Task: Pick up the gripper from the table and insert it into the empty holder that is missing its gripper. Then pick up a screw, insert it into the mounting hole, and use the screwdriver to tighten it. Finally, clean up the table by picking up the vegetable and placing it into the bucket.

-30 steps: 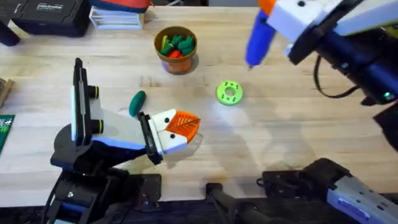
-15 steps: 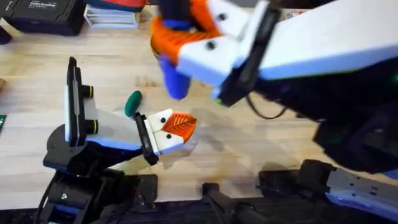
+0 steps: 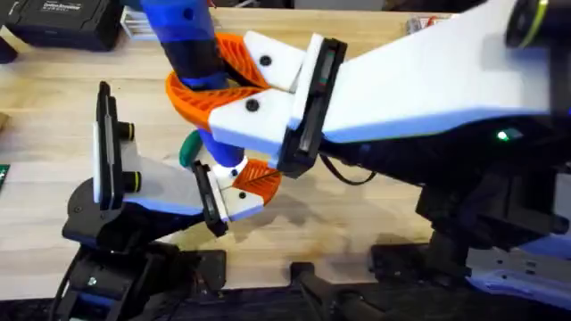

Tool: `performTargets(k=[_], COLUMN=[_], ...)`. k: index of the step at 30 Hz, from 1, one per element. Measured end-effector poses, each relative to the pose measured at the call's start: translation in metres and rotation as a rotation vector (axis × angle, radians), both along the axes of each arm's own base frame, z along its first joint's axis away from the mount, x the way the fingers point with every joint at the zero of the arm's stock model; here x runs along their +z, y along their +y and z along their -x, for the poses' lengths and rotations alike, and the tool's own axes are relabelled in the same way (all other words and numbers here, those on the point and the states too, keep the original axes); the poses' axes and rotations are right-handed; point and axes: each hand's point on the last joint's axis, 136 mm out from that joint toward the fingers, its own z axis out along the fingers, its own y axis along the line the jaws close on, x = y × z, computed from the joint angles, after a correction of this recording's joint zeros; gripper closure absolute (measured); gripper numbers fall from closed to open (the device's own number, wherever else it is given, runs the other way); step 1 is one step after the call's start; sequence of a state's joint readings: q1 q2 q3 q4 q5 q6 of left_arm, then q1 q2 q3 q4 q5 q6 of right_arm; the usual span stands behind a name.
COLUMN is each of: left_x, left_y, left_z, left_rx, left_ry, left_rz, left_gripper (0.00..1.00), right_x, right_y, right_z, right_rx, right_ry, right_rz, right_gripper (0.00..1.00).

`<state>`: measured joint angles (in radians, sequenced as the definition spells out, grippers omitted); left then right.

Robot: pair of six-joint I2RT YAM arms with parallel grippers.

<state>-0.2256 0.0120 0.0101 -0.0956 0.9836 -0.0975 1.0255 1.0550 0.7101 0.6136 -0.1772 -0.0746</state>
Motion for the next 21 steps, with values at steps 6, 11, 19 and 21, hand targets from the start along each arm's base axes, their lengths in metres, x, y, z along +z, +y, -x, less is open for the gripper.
performTargets(k=[6, 11, 19, 21], left_x=[0.000, 0.000, 0.000, 0.000], left_y=[0.000, 0.000, 0.000, 0.000], left_z=[0.000, 0.000, 0.000, 0.000], left_rx=[0.000, 0.000, 0.000, 0.000], left_ry=[0.000, 0.000, 0.000, 0.000], left_rz=[0.000, 0.000, 0.000, 0.000], left_gripper=[0.996, 0.996, 0.996, 0.996], right_x=[-0.003, -0.011, -0.014, -0.015], right_y=[0.004, 0.007, 0.008, 0.008], right_z=[0.002, 0.000, 0.000, 0.000], right_rx=[0.011, 0.012, 0.011, 0.011], right_ry=[0.003, 0.015, 0.022, 0.024], right_rz=[0.006, 0.026, 0.038, 0.042], right_gripper=[0.978, 0.978, 0.978, 0.978])
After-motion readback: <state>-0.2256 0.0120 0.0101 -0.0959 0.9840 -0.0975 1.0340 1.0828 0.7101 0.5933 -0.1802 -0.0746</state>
